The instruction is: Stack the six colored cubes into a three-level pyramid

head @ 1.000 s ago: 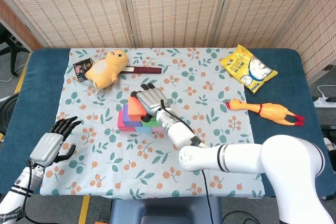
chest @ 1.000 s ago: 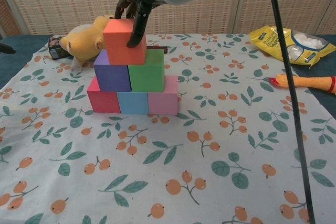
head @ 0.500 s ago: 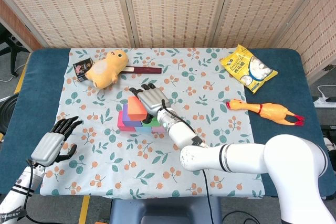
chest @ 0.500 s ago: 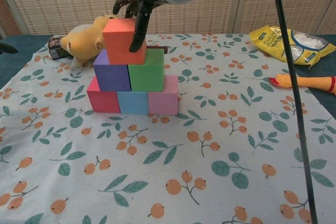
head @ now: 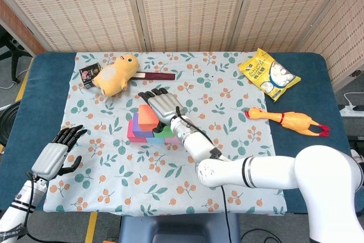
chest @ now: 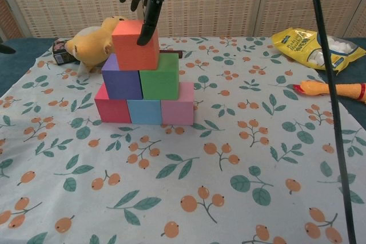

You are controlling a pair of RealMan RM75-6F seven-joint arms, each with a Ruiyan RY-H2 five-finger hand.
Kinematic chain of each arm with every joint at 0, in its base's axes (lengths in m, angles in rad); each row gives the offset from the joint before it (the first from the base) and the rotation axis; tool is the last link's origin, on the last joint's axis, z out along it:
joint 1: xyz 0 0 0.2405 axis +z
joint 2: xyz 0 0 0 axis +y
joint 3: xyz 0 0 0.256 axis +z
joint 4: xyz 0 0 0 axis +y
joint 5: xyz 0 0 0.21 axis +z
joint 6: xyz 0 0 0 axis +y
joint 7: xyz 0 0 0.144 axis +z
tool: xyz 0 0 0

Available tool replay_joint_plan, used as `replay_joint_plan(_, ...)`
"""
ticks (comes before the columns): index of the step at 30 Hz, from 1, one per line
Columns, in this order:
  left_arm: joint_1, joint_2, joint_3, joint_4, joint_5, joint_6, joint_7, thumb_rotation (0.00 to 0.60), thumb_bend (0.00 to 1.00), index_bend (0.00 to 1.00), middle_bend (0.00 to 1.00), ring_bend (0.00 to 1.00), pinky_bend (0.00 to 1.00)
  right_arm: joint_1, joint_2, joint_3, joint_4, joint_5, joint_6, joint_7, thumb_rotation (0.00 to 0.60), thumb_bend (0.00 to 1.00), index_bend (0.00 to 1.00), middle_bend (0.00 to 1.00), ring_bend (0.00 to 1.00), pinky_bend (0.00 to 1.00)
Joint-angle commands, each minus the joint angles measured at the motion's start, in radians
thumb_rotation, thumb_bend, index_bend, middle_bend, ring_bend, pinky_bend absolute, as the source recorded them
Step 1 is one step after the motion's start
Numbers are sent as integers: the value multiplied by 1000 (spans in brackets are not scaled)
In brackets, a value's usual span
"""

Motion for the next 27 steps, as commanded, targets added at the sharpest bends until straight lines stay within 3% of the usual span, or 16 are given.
replay_joint_plan(1,10,15,-11,7,-26,11,-4,600,506,67,0,0,14,-45,105,31,-108,-54,73,30,600,0,0,21,0,0)
replay_joint_plan(7,37,47,-33,27,-87,33,-12,600,506,65,0,0,14,-236,349,18,-394,-249,211,113,600,0,0,7,0,0)
replay_joint_plan(9,51,60,-39,40,-117,37,-13,600,505,65,0,0,14,-343,431,-9,-479,-363,263,165,600,0,0,8,0,0)
replay_joint_plan(13,84,75,-41,59,-151,58,-23,600,507,68,0,0,14,-526,523,-94,-543,-585,334,231,600,28,0,6,0,0)
replay_joint_plan(17,131,76,-41,76,-162,113,-45,600,507,85,0,0,14,-721,553,-196,-521,-843,438,305,600,68,0,9,0,0)
replay_joint_plan(21,192,56,-38,104,-143,214,-67,600,507,118,0,0,19,-918,525,-296,-427,-1092,565,417,600,112,0,12,0,0)
replay_joint_plan(27,277,36,-2,118,-88,333,-55,600,504,135,0,0,22,-1134,468,-371,-277,-1325,770,521,600,114,0,11,0,0)
